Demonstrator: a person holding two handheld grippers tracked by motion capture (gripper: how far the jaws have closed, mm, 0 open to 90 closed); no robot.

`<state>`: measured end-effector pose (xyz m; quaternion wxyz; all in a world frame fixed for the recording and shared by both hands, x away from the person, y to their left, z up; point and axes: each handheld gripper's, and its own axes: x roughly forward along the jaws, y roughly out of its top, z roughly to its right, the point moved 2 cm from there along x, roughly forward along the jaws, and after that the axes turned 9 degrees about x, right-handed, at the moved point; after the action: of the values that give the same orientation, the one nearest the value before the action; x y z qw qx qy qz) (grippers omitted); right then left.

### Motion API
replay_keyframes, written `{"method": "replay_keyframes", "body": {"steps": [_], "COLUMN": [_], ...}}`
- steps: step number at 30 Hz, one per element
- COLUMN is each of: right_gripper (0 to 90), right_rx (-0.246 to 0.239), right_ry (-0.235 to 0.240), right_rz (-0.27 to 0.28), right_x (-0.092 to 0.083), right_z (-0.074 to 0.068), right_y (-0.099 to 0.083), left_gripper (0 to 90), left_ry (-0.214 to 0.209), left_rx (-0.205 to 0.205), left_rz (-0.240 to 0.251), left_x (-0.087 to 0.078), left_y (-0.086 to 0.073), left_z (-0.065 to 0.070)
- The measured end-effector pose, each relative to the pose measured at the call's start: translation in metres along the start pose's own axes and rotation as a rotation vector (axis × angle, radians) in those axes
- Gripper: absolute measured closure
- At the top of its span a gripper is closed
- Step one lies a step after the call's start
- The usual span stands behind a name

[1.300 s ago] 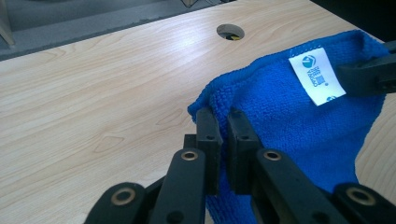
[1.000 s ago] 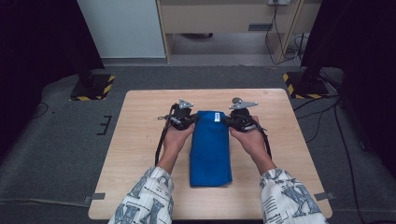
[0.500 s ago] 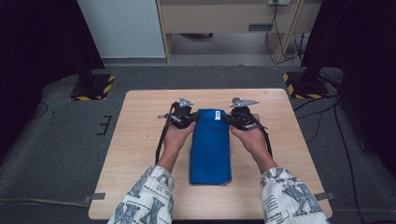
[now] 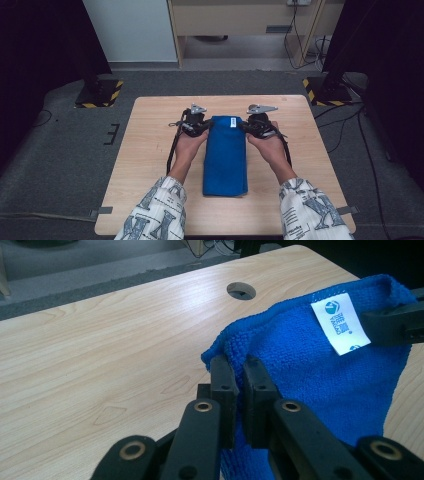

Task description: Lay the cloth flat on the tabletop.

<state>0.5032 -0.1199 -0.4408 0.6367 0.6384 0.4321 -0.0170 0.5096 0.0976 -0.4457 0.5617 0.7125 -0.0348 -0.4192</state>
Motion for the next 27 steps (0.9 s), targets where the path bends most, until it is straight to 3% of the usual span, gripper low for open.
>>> {"method": "replay_keyframes", "body": {"steps": [11,20,27], "right_gripper": [86.2,86.1,86.0], "right_rx": [-0.007,-0.045,-0.066], "right_ry": [0.018,0.059,0.083], "right_rz": [0.020,0.038,0.060], "right_x": [-0.006,-0.022,-0.030], "right_z": [-0.001,-0.016,-0.024], "right_y": [-0.004,-0.023,-0.023], "left_gripper": [85.4,85.3,85.2], "left_ry": [-0.012,-0.022,-0.032], "left_rx": [0.027,0.038,0.042], "left_rz": [0.026,0.039,0.051], "left_x": [-0.012,-0.030,-0.040], "left_y": [-0.002,-0.020,-0.016], "left_z": [0.006,0.016,0.016]}}
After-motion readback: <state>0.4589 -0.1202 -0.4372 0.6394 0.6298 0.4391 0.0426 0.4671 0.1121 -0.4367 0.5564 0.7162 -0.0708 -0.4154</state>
